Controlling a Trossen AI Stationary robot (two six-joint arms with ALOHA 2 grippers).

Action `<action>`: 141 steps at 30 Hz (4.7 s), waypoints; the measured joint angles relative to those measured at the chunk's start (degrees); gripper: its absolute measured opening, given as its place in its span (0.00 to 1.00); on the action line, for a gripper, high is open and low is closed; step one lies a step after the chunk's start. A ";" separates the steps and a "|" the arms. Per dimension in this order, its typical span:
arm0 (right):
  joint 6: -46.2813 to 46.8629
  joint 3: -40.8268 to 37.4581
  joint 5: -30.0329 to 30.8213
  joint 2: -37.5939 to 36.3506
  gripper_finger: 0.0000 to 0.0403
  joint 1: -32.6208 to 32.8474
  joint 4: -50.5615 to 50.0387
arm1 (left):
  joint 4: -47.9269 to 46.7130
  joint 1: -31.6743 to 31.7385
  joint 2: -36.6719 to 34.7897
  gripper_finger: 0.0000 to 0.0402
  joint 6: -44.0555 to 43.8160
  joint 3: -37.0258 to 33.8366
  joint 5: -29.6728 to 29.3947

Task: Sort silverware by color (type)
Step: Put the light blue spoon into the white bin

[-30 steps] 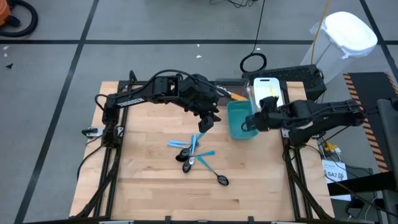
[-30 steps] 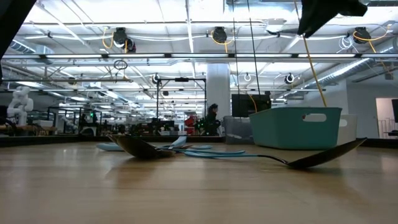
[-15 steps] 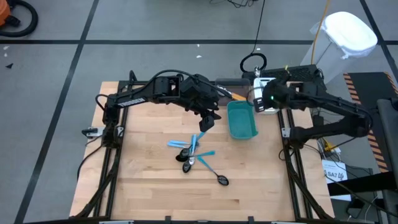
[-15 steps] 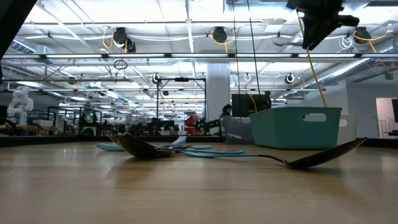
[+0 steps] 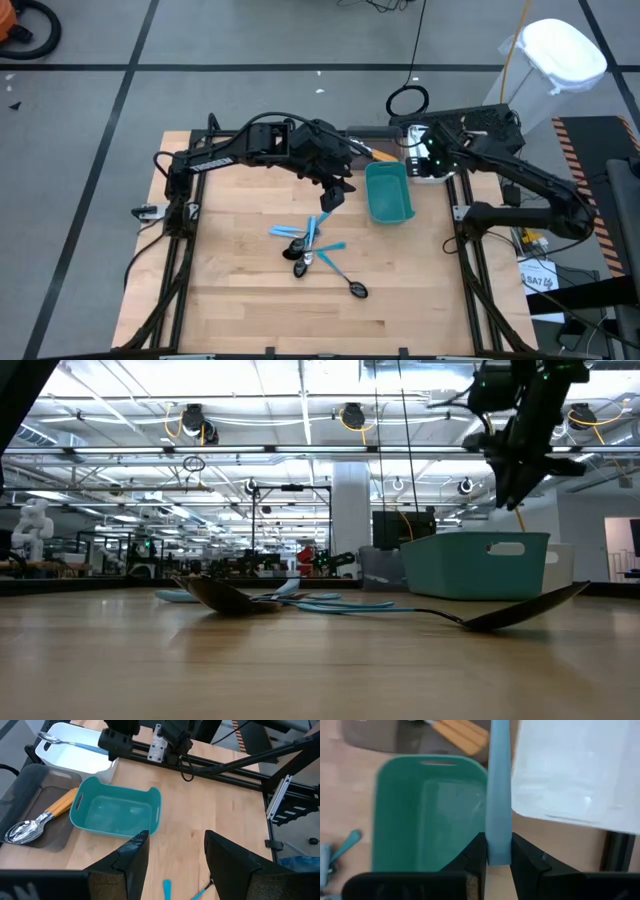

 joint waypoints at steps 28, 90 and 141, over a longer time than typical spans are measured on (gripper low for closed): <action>-22.55 -1.30 4.41 15.18 0.13 -13.25 0.80 | 0.02 0.28 0.00 0.47 0.83 0.02 -0.45; -3.03 1.24 1.61 -11.09 0.32 5.94 0.15 | -19.41 -0.90 6.13 0.47 4.20 -0.43 -3.89; -12.44 1.24 -1.03 -16.13 0.32 35.54 -1.97 | -17.98 -1.58 10.38 0.47 -0.62 -25.98 0.52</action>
